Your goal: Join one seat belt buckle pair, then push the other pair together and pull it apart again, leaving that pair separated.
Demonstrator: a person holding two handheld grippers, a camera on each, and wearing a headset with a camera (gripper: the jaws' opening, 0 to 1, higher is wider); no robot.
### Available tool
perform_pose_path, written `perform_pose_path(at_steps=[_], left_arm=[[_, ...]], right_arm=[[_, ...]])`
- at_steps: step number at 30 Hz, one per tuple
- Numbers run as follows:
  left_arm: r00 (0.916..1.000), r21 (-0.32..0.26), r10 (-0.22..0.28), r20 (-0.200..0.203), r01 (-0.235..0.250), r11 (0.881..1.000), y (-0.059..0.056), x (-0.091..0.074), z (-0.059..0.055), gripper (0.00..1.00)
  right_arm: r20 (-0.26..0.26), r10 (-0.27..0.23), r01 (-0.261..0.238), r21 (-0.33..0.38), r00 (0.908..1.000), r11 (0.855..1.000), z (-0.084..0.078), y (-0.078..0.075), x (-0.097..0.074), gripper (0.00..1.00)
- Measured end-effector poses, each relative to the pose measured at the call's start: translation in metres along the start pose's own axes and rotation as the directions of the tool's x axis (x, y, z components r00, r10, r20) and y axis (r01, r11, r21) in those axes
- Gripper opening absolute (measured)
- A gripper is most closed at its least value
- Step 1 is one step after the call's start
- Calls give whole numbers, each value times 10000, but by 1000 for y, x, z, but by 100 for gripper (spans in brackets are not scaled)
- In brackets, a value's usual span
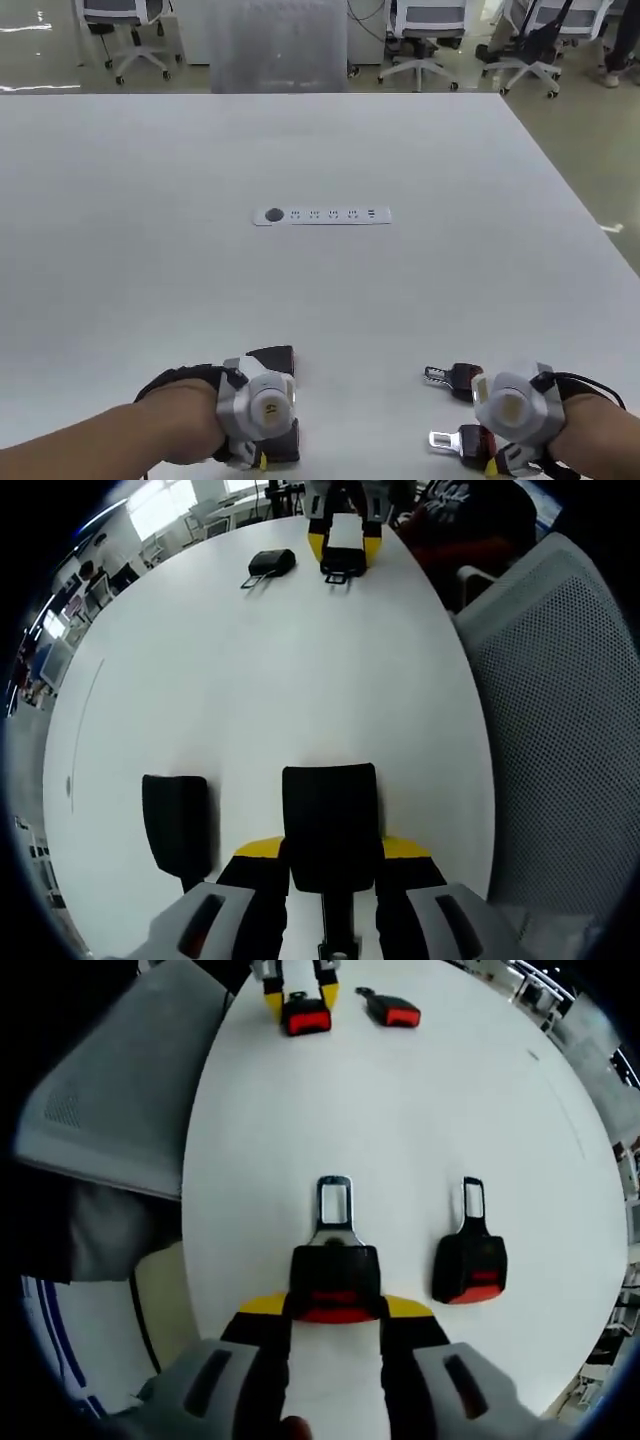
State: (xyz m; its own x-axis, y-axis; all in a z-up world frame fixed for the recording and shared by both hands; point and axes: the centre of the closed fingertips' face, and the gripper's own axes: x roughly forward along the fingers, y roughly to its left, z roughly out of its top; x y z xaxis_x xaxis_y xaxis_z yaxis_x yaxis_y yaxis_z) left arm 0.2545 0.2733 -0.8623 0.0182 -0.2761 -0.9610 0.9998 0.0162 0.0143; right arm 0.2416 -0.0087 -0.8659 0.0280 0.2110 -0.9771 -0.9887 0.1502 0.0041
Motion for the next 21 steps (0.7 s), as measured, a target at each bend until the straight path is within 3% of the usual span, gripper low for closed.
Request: perform_pose_path(at_steps=[6,19,21], left_arm=[[9996,559,-129,-237,142,9983,-1,2,2,34],[9990,637,-171,-424,197,9978,-1,2,2,34],[9992,637,-180,-368,203,9978,-1,2,1,34]], right_arm=[[401,97,-82,-364,9991,9993,1,-1,0,35],[-203,130,-144,-673,9997,9976,7,0,2,35],[10,125,-124,-495,9999,9987,11,-1,2,35]])
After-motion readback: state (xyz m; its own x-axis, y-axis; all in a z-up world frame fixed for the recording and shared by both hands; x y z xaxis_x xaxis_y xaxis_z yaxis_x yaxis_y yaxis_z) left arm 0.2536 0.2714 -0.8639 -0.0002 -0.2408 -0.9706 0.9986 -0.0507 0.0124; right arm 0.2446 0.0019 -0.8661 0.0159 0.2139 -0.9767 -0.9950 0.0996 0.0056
